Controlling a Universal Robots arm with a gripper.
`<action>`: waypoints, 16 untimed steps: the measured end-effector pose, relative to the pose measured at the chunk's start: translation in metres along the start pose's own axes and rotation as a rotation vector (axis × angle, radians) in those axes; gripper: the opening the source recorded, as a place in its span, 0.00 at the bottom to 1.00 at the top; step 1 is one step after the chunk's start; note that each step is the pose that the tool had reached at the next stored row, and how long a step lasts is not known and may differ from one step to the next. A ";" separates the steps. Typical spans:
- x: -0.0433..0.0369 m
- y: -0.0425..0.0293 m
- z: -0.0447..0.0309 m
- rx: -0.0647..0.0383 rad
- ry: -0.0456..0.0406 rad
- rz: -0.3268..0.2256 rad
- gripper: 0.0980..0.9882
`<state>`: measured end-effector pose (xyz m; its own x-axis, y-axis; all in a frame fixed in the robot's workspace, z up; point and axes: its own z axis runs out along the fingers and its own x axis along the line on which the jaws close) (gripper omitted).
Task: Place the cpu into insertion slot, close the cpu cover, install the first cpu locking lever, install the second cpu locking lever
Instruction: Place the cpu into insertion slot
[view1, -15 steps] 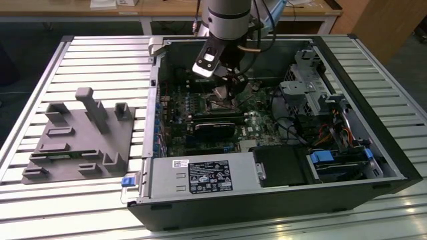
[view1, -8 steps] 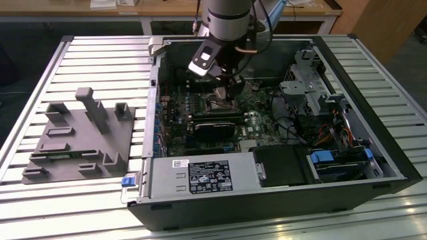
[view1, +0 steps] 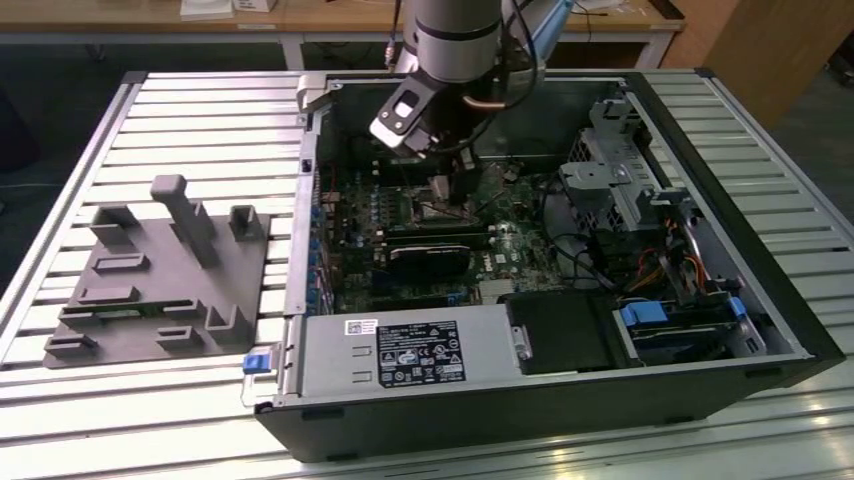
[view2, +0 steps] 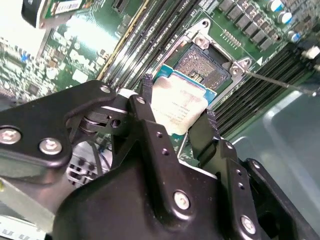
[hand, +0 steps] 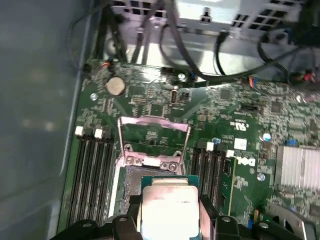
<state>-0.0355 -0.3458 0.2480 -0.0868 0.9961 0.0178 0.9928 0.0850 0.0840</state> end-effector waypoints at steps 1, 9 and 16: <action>0.0000 0.0000 0.0002 0.000 -0.0015 0.018 0.49; 0.0000 -0.0002 0.0026 -0.003 -0.0136 0.161 0.49; 0.0001 -0.0005 0.0045 -0.003 -0.0139 0.163 0.49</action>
<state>-0.0356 -0.3456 0.2435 0.0770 0.9969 0.0177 0.9934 -0.0782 0.0840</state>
